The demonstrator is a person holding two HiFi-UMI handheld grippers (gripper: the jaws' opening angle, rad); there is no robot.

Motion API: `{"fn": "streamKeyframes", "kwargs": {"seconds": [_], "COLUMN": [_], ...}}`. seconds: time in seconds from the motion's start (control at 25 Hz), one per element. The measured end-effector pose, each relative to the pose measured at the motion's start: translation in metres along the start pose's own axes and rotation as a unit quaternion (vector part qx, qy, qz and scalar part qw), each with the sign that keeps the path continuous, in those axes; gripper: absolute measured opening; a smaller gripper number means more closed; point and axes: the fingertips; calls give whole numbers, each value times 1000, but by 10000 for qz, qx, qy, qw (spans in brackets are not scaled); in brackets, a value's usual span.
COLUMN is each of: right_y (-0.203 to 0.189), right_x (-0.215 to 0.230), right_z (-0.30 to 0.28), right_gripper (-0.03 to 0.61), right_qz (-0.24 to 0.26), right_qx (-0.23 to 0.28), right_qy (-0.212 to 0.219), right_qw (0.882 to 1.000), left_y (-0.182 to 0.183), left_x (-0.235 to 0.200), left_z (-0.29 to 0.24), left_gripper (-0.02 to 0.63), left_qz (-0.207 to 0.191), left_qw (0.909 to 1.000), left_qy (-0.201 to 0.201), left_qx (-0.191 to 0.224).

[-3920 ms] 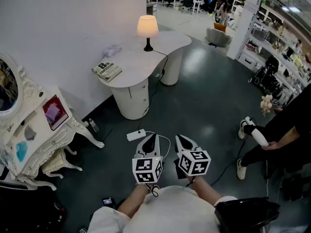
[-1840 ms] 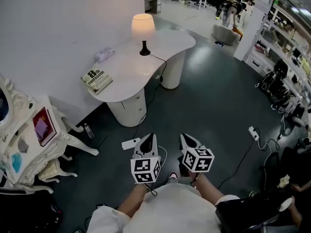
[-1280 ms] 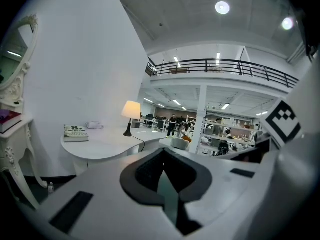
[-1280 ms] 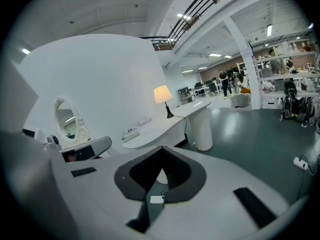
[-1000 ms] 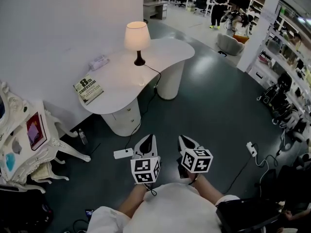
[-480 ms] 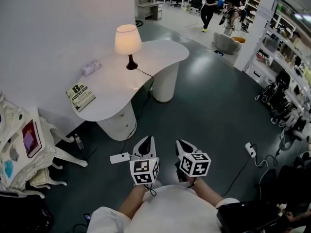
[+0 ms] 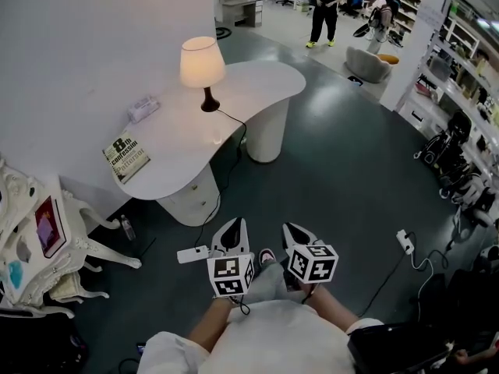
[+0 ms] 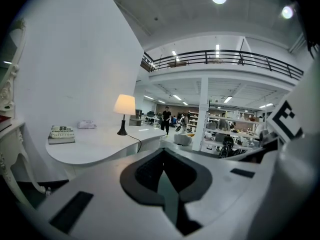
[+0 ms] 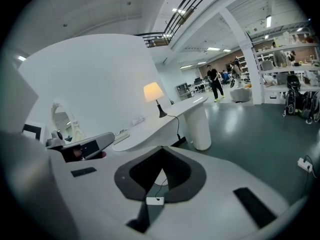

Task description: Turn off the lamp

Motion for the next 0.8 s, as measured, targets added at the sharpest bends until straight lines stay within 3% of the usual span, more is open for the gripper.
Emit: {"fn": "streamKeyframes", "kwargs": {"seconds": [0.48,0.8], "right_y": [67,87], "right_x": [52,67], "right_z": [-85,-129], "right_gripper": [-2,-2], "right_qz": [273,289], "right_qx": [-74,-205], "right_qy": [274,544], "right_qw": [9992,9979], "left_y": [33,37], "left_x": [-7,-21], "left_z": [-111,-159], "left_gripper": [8,8], "left_qz": [114,215], "left_qw": [9997,9990], "left_qy": [159,399], "left_qx": [126,22]}}
Point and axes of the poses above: the fingertips, and each gripper's own axes: z backward along the fingers, x to its right, y out of its top, and after that the axes turned 9 degrees about z, right-handed
